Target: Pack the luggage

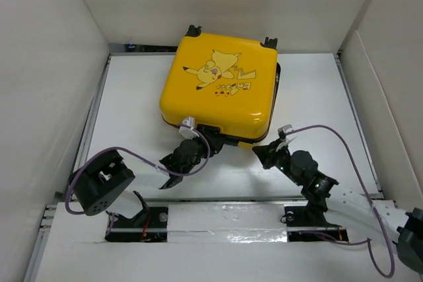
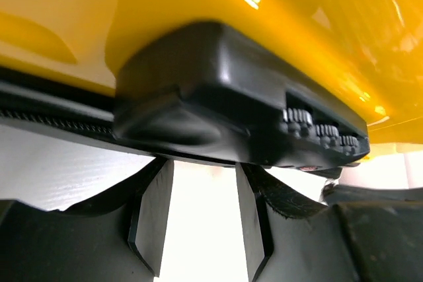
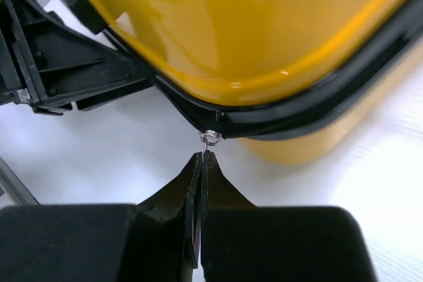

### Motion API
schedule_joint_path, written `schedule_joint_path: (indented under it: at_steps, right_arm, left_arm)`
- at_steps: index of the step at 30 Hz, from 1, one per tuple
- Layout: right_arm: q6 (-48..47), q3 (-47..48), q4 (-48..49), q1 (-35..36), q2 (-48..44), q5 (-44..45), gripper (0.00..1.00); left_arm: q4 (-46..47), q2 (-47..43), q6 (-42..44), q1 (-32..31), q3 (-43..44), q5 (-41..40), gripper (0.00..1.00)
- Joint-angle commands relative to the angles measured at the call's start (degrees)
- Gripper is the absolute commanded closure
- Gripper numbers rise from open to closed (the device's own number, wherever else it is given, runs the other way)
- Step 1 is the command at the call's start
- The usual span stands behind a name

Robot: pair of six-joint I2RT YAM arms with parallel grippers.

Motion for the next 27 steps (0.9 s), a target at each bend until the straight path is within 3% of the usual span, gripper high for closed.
schedule_joint_path:
  at_steps: [1, 8, 11, 12, 15, 20, 23, 27]
  right_arm:
    - [4.6, 1.4, 5.7, 10.4, 10.0, -3.3, 1.00]
    - [3.7, 12.9, 24.7, 15.1, 31.3, 11.8, 1.00]
    - [2.8, 15.2, 31.1, 15.1, 36.6, 15.6, 1.00]
    - [2.9, 15.3, 31.9, 15.1, 38.7, 16.2, 1.00]
    - [3.7, 14.6, 33.3, 15.1, 39.9, 16.6, 1.00]
    - [4.6, 12.0, 33.2, 15.1, 39.2, 16.1, 1.00]
    - [4.4, 11.5, 32.3, 15.1, 38.5, 15.6, 1.00]
    - [3.7, 12.1, 31.4, 15.1, 38.6, 13.8, 1.00]
  left_arm:
    - [6.5, 1.8, 6.3, -1.7, 6.4, -1.1, 0.74]
    - [4.1, 1.1, 8.8, -6.6, 7.8, 2.8, 0.77]
    - [-0.8, -2.9, 11.0, -6.6, 6.5, 3.7, 0.63]
    - [-2.4, -4.5, 11.6, -6.6, 4.9, 3.7, 0.46]
    - [-11.6, -14.9, 12.8, -6.6, 0.3, -0.5, 0.26]
    - [-34.5, -40.5, 13.8, -6.6, -1.9, -13.5, 0.24]
    - [-39.5, -48.5, 14.7, -3.1, 2.4, -17.7, 0.25]
    - [-40.7, -44.0, 15.5, 10.0, 10.7, -15.4, 0.24]
